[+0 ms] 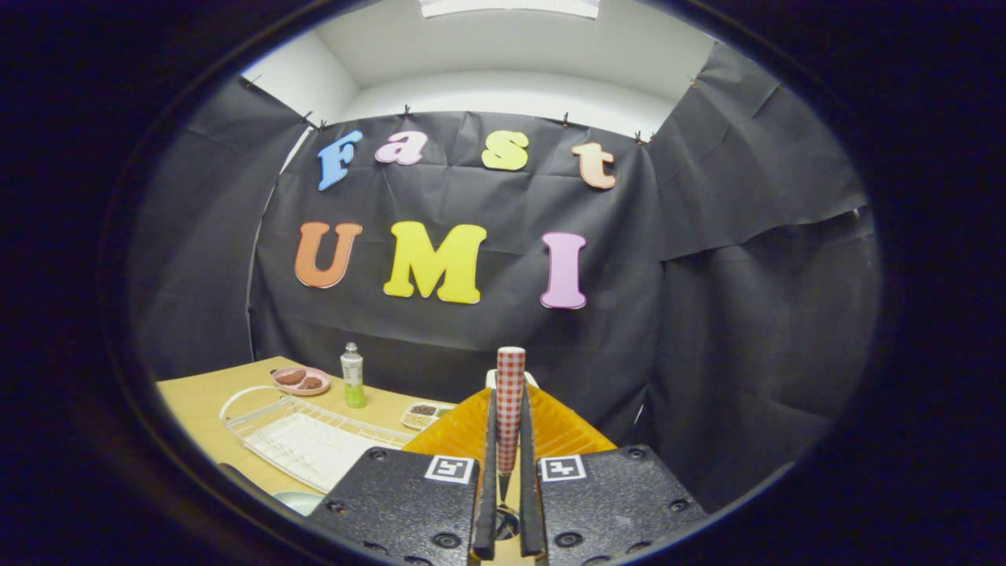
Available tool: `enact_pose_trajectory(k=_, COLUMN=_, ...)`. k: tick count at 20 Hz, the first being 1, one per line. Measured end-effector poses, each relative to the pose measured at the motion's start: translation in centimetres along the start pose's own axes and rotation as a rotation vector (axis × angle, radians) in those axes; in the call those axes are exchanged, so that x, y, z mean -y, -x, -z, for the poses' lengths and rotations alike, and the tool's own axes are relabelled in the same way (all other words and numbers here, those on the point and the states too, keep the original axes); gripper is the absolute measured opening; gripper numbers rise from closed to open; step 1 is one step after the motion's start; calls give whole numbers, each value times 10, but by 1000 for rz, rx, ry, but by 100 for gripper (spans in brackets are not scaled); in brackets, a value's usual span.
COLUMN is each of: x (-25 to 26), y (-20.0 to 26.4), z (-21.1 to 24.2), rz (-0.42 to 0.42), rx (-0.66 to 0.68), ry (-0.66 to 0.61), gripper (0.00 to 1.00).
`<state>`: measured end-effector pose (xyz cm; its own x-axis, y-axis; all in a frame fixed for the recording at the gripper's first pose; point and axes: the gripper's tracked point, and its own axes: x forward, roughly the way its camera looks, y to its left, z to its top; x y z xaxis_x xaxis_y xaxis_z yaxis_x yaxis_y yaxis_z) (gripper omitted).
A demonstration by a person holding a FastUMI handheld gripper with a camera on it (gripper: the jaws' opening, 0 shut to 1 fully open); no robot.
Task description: Take the plate from the dish rack, then take the spoon from the basket and place it into the plate.
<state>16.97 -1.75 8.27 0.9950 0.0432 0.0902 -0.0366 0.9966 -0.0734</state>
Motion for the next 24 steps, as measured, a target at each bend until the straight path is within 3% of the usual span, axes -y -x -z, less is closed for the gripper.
enact_pose_trajectory(k=8, x=-110, y=61, z=37, rz=-58, rx=-59, ry=-77, gripper=17)
enact_pose_trajectory(k=14, x=-197, y=70, z=93, rz=-92, rx=-48, ry=-87, gripper=18)
enact_pose_trajectory(k=18, x=-224, y=58, z=137, rz=-73, rx=-69, ry=-113, gripper=18)
enact_pose_trajectory(k=24, x=-223, y=55, z=183, rz=-79, rx=-157, ry=-165, gripper=19)
